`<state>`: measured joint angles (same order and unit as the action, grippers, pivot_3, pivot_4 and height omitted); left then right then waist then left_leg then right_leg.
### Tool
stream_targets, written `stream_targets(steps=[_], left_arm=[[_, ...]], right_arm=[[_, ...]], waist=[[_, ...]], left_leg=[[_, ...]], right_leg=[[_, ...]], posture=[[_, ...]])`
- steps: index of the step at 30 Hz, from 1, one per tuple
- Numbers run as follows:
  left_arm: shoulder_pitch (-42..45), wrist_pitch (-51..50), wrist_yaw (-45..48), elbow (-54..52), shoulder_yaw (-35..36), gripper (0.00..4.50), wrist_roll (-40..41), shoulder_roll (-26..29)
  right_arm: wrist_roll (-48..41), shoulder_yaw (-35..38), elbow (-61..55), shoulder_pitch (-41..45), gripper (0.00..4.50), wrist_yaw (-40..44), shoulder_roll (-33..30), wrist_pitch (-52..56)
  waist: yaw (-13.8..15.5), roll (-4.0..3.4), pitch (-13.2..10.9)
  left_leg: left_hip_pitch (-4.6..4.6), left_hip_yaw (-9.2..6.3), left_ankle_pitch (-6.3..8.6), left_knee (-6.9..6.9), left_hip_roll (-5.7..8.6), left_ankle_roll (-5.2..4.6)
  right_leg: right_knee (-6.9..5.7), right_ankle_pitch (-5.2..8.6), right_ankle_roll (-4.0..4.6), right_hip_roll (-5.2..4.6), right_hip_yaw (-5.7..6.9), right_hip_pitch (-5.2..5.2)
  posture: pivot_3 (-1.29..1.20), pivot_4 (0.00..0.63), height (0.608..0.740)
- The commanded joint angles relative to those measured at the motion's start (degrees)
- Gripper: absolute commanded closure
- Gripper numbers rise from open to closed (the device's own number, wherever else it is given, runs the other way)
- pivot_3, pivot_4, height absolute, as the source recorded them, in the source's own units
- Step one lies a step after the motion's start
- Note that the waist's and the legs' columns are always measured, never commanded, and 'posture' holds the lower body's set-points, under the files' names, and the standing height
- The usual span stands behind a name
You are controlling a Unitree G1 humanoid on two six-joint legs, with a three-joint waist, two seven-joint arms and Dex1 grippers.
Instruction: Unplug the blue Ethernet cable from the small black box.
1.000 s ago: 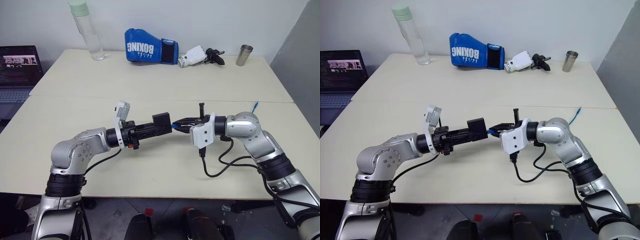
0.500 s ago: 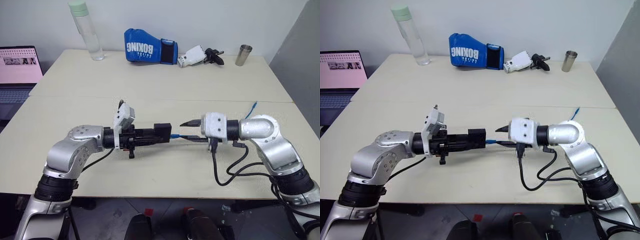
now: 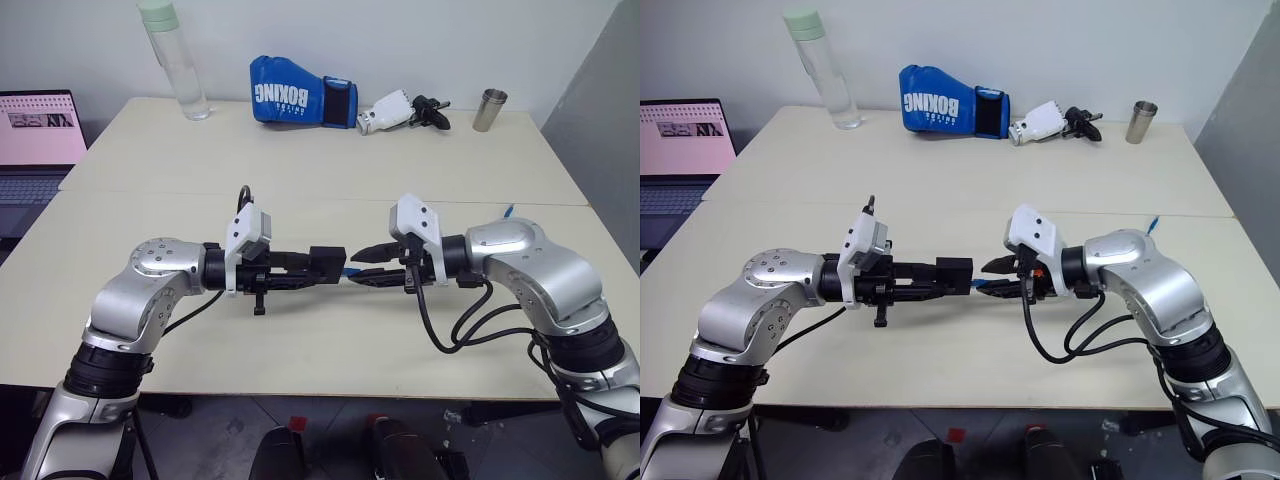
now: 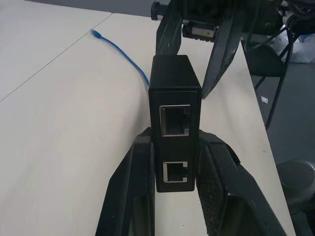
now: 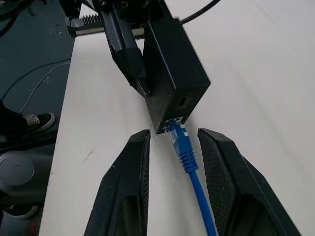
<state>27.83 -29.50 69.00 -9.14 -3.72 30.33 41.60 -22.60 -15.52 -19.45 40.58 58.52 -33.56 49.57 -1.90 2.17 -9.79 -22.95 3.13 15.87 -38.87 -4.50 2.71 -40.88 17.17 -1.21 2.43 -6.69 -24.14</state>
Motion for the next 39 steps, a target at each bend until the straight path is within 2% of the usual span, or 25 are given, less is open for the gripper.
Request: stream_targets(steps=[1,2,5,9,21,38,39], left_arm=[[0.7,1.2,0.4,-1.9,0.8,3.71,0.0,0.4],[0.6,1.3,0.5,-1.9,0.8,3.71,0.0,0.4],[0.4,1.4,0.6,-1.8,0.9,3.71,-0.2,0.6],[0.1,1.6,0.7,-1.9,0.9,3.71,-0.4,0.6],[0.3,1.8,2.9,-1.9,0.1,3.71,0.0,0.9],[0.2,2.0,2.6,-1.7,0.2,3.71,-0.4,0.6],[0.1,2.1,2.6,-1.7,0.2,3.71,-0.4,0.6]], right_arm=[[0.3,-0.5,0.6,1.4,2.89,0.3,-0.1,-1.9],[0.1,-0.5,0.9,1.4,2.89,0.4,-0.1,-2.1],[-0.2,-0.8,1.5,1.6,2.45,1.1,-0.6,-2.4],[-0.7,-0.7,2.3,2.2,1.47,0.4,-0.2,-1.1],[-1.3,-2.7,10.4,6.6,1.46,5.1,1.4,-1.6],[-1.5,-3.6,11.3,7.5,1.46,7.2,1.6,-1.0],[-1.5,-3.6,11.2,7.5,1.64,7.1,1.7,-1.0]], waist=[[0.0,0.00,0.0],[0.0,0.00,0.0],[0.0,0.00,0.0],[0.0,0.00,0.0],[0.0,0.00,0.0],[0.0,-0.01,0.0],[0.0,-0.01,0.0]], left_leg=[[0.00,0.00,0.00,0.00,0.00,0.00],[0.00,0.00,0.00,0.00,0.00,0.00],[0.00,0.00,0.00,0.00,0.00,0.00],[0.00,-0.01,0.00,0.00,-0.01,0.00],[0.01,-0.01,0.00,0.02,-0.02,0.00],[0.00,-0.02,0.00,0.03,-0.04,-0.01],[0.00,-0.02,0.00,0.03,-0.04,-0.01]], right_leg=[[0.00,0.00,0.00,0.00,0.00,0.00],[0.00,0.00,0.00,0.00,0.00,0.00],[0.00,0.00,0.00,0.00,0.00,0.00],[0.00,0.00,0.00,0.00,0.01,0.00],[0.00,0.00,0.01,0.03,0.02,-0.01],[0.00,0.01,0.01,0.03,0.03,-0.02],[0.00,0.01,0.01,0.03,0.03,-0.02]], posture=[[0.00,0.150,0.740],[0.00,0.150,0.740],[0.00,0.150,0.740],[0.00,0.150,0.740],[0.00,0.150,0.740],[0.00,0.150,0.740],[0.00,0.150,0.740]])
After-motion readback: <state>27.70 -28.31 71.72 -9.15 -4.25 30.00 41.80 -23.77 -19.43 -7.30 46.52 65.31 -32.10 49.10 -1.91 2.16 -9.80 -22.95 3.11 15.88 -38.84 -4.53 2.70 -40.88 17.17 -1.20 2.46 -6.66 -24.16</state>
